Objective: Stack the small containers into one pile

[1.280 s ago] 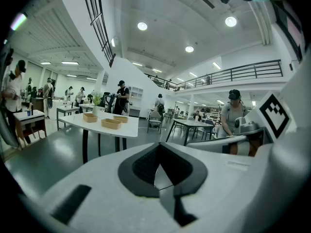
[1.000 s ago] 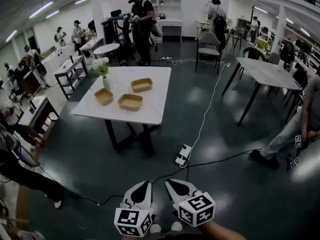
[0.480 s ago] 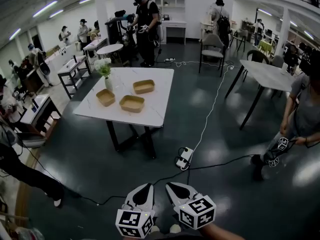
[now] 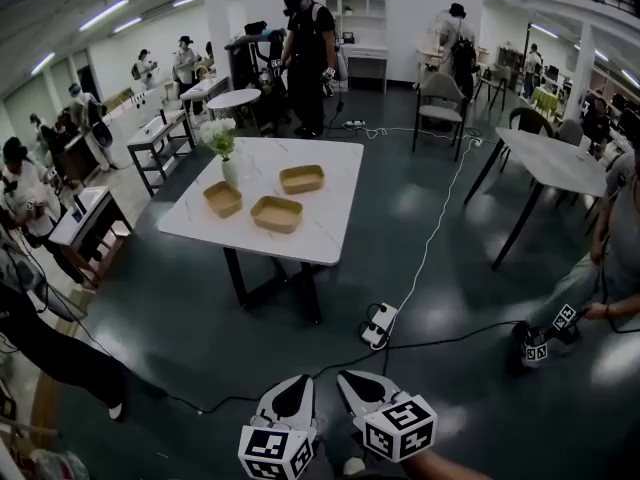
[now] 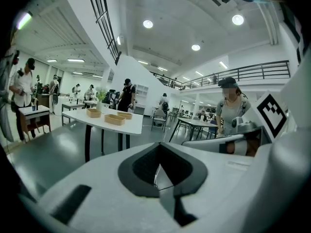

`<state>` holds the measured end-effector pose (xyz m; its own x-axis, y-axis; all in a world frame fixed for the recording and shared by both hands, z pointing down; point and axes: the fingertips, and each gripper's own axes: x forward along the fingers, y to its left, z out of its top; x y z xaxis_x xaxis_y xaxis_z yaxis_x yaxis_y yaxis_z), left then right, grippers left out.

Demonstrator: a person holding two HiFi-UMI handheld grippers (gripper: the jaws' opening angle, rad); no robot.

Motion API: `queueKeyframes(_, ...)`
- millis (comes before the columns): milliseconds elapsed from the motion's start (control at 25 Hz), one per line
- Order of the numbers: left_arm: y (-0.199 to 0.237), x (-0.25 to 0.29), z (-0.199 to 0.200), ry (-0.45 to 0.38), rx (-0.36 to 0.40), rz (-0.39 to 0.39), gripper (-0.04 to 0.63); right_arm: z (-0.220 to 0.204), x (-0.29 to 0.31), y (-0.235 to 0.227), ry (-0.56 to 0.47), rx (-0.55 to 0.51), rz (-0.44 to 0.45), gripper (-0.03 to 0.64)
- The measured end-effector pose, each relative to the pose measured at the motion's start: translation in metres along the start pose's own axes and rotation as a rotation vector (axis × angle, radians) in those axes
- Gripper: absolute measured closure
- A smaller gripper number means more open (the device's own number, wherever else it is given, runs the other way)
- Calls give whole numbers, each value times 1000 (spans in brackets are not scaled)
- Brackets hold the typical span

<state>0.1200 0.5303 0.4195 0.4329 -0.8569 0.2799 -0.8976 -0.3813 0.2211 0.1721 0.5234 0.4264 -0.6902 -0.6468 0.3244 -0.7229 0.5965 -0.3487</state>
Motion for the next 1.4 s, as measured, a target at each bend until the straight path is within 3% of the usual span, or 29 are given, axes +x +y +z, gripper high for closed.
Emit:
queueKeyframes(560, 92, 71, 48, -13, 11, -47, 601, 53, 105, -23, -14, 14, -54, 620)
queueKeyframes(1000, 162, 106, 72, -7, 38, -100, 601, 72, 179, -27, -15, 28, -106, 620)
queueKeyframes(1400, 187, 138, 80, 16, 35, -107, 601, 86, 214, -43, 5, 44, -113, 620)
